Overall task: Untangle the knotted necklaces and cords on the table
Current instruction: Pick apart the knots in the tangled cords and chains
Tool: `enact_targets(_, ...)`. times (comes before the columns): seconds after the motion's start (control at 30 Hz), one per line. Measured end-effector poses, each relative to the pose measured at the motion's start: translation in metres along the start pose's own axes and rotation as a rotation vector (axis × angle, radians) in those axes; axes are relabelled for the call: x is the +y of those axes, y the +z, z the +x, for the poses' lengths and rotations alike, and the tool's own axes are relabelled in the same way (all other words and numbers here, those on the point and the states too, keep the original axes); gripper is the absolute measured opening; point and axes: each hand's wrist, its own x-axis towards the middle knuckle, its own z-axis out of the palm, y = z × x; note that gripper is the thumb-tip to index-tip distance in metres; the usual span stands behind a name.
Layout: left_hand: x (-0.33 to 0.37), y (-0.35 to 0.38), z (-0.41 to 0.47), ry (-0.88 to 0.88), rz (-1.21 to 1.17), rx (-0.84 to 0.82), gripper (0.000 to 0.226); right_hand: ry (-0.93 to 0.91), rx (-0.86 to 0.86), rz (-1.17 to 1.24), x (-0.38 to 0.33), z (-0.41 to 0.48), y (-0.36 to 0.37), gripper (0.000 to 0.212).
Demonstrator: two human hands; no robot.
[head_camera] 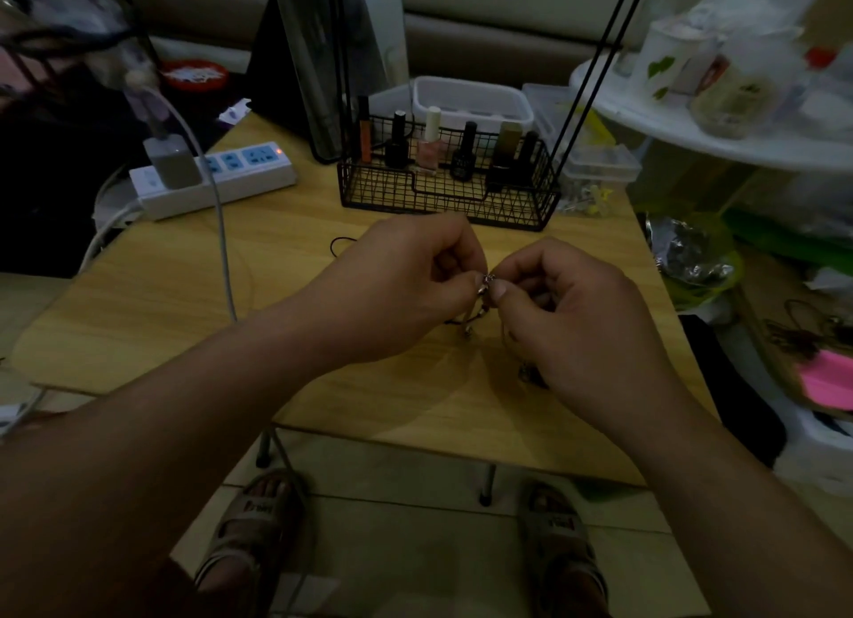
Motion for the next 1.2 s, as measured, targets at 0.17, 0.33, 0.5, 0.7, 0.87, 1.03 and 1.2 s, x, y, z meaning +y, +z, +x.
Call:
enact_targets(0.17,-0.002,0.002,-0.002,0.053,0.089,0.011,0.004,0.003,-0.019,-0.043,-0.001,0.001,-0.001,0.009)
enact_targets(0.33,0.001,0.004,-0.004,0.055,0.124,0.062,0.008,0.088,0.007,0.093,-0.002,0.004,-0.002,0.011)
enact_targets(0.5,0.001,0.007,-0.005,0.049,0.131,0.028,0.007,0.07,0.021,0.065,-0.002,0.002,0.0,0.009)
enact_targets(0.7,-0.001,0.009,-0.005,-0.014,0.135,0.038,0.008,0.0,0.049,-0.026,0.0,0.0,0.002,0.011)
enact_targets(0.87,0.0,0.012,-0.004,-0.079,0.048,0.022,0.007,-0.084,0.055,-0.152,-0.001,-0.002,0.005,0.008)
enact_targets(1.03,0.003,0.015,-0.004,-0.122,-0.022,0.05,0.006,-0.137,0.069,-0.183,-0.001,-0.001,0.007,0.005)
enact_targets(1.2,0.006,0.016,-0.003,-0.146,-0.074,0.091,0.013,-0.064,0.05,-0.031,-0.001,-0.001,0.006,0.009)
